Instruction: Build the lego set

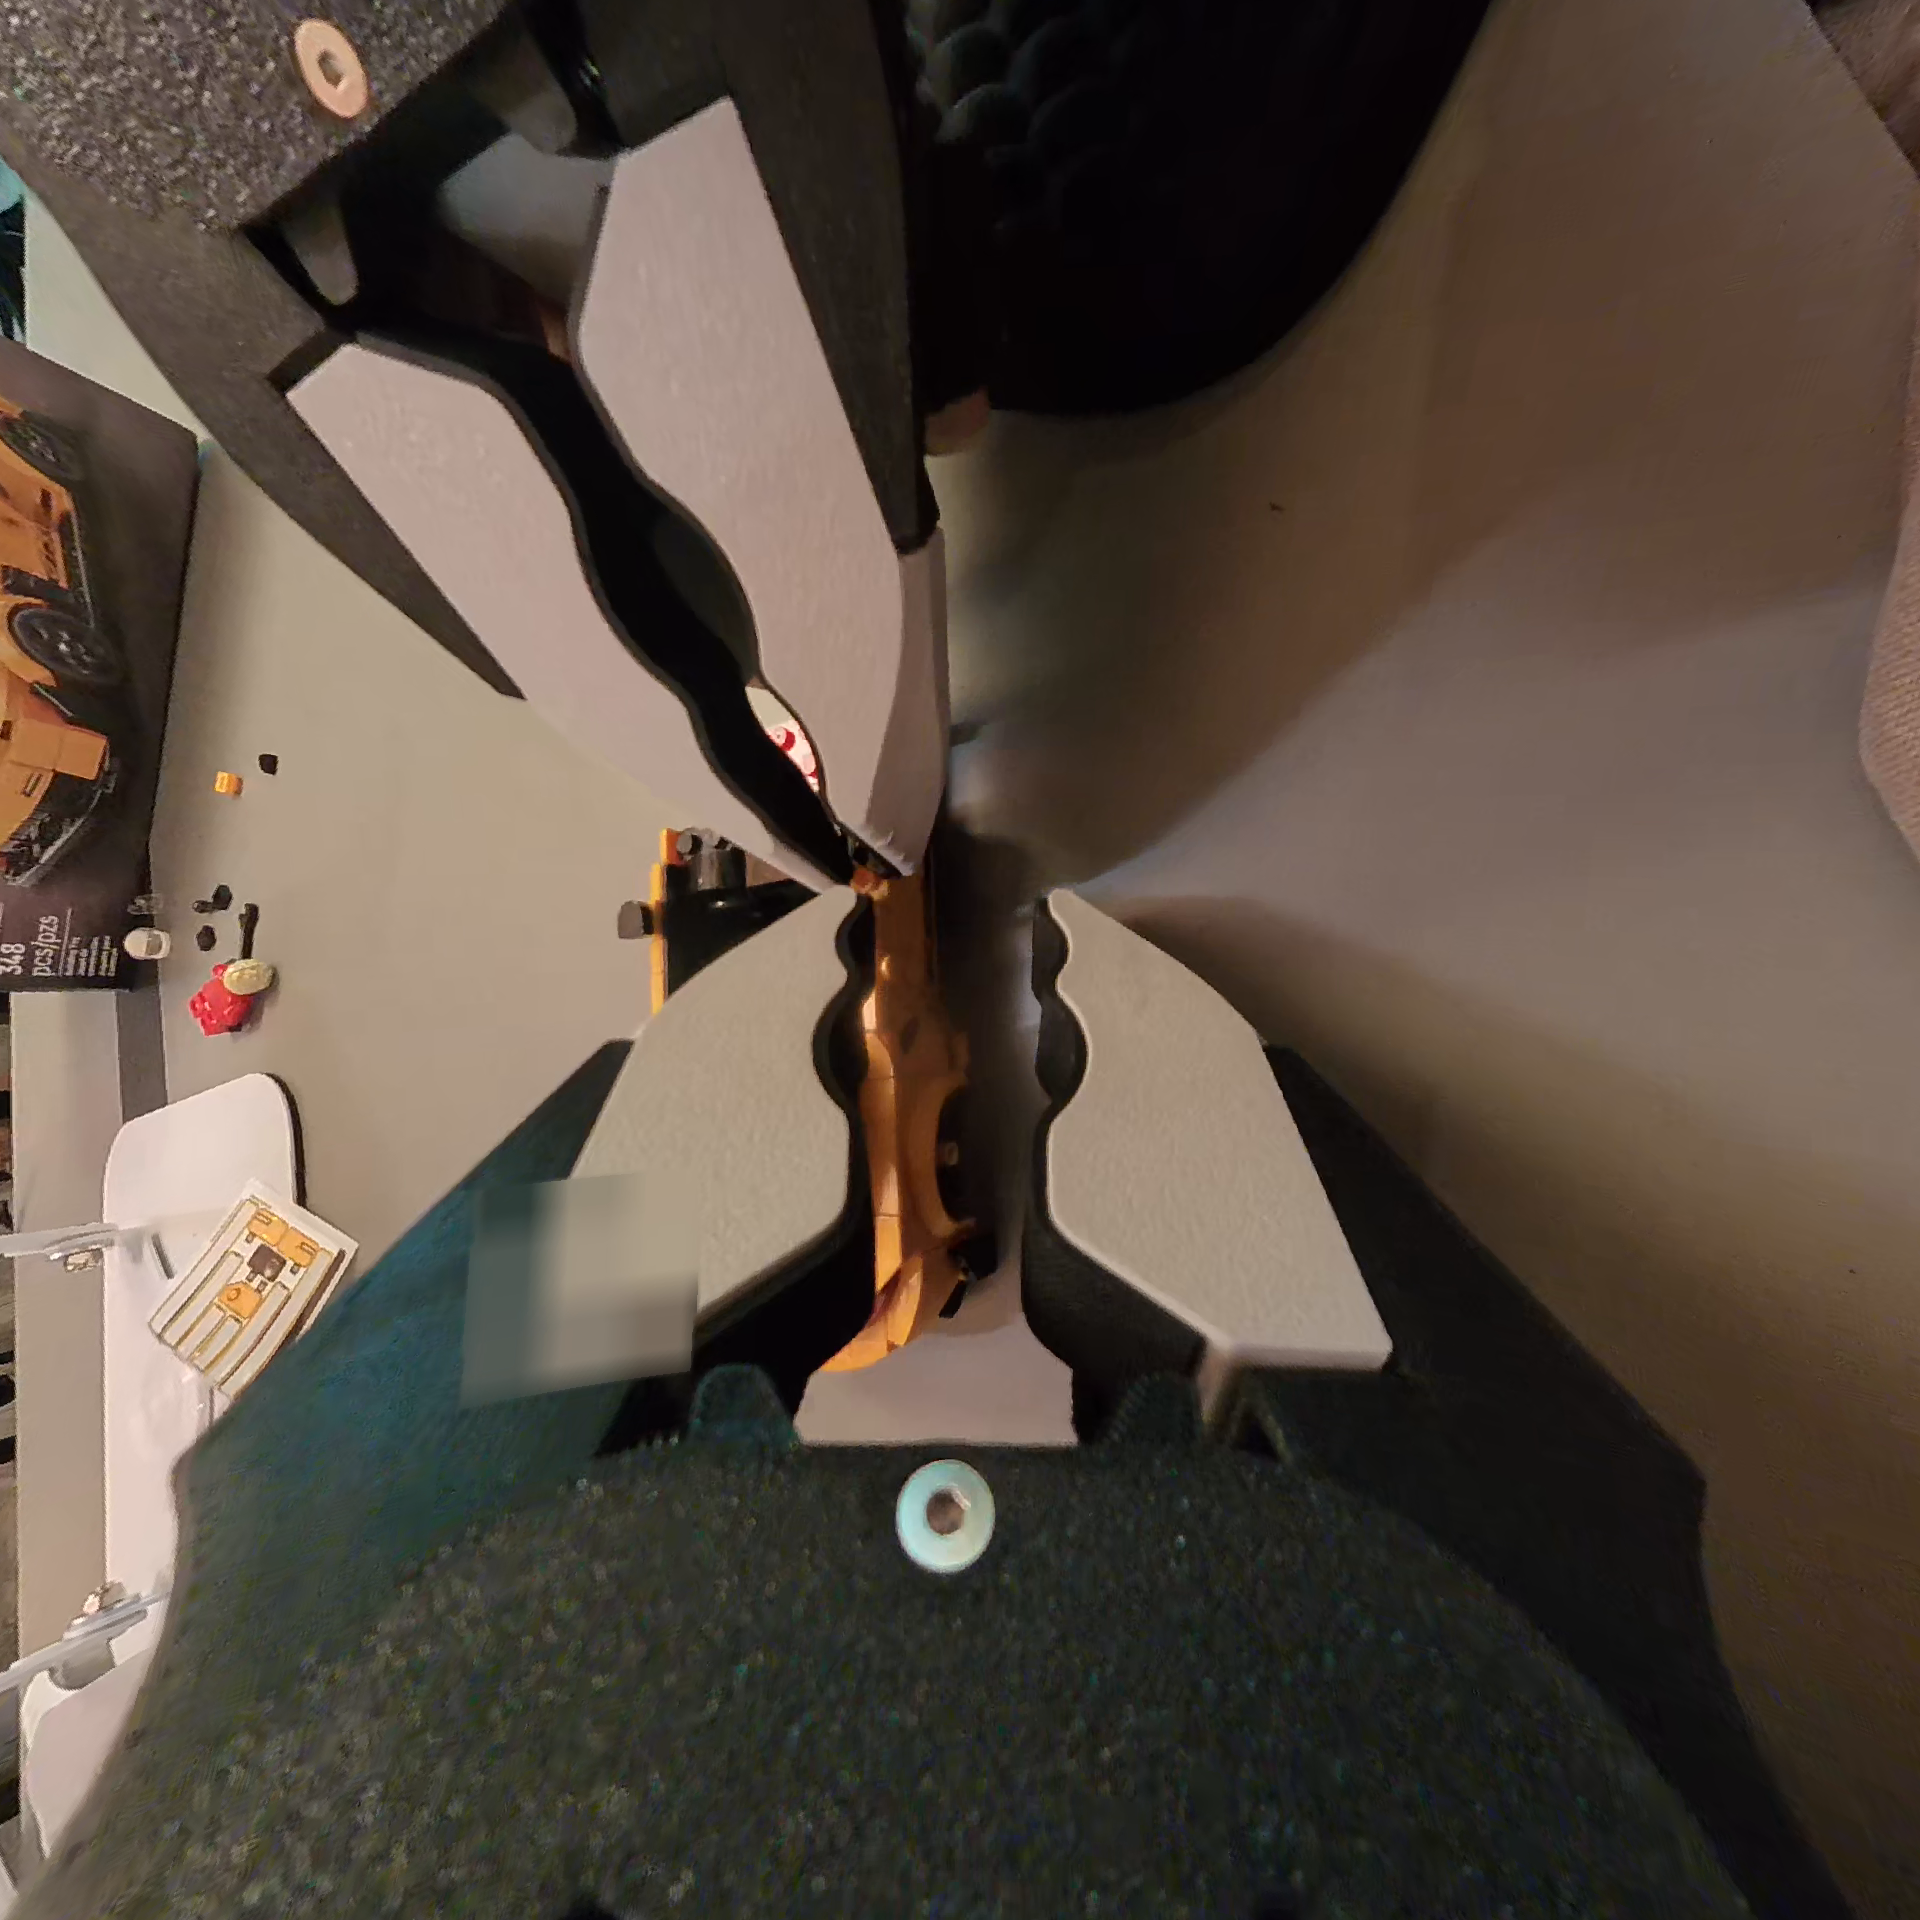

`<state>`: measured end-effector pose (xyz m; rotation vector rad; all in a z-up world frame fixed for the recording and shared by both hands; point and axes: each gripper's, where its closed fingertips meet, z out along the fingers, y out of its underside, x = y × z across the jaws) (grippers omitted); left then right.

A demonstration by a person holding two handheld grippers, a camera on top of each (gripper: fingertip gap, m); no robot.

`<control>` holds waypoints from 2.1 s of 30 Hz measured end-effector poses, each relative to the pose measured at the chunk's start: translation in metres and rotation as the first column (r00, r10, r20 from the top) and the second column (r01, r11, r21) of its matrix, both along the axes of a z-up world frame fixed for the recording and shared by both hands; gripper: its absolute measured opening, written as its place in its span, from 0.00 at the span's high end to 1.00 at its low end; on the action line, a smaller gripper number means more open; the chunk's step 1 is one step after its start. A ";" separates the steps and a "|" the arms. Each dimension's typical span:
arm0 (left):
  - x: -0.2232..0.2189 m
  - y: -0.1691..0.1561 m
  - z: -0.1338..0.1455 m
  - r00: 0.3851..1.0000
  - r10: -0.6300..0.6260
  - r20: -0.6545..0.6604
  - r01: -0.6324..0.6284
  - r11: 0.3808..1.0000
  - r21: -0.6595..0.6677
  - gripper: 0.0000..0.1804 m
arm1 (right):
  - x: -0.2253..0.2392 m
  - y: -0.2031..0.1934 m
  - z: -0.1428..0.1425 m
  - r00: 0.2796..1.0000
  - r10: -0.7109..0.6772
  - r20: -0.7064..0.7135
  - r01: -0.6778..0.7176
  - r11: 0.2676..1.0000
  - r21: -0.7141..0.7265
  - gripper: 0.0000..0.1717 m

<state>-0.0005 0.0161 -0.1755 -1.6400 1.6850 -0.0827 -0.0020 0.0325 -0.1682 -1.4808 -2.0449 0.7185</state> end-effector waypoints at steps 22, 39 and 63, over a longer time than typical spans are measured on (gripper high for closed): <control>-0.001 -0.003 0.000 1.000 -0.013 0.009 0.013 1.000 -0.009 0.85 | -0.001 0.001 0.008 0.997 0.058 0.056 -0.058 0.998 0.000 0.97; -0.026 -0.035 0.011 0.986 -0.088 0.144 0.122 0.962 -0.244 0.86 | 0.004 -0.058 -0.011 0.995 0.080 0.062 -0.074 0.993 -0.095 0.93; -0.006 -0.051 -0.010 0.977 -0.120 0.177 0.175 0.924 -0.340 0.86 | -0.006 -0.049 -0.008 0.996 0.033 0.082 -0.024 0.994 -0.111 0.96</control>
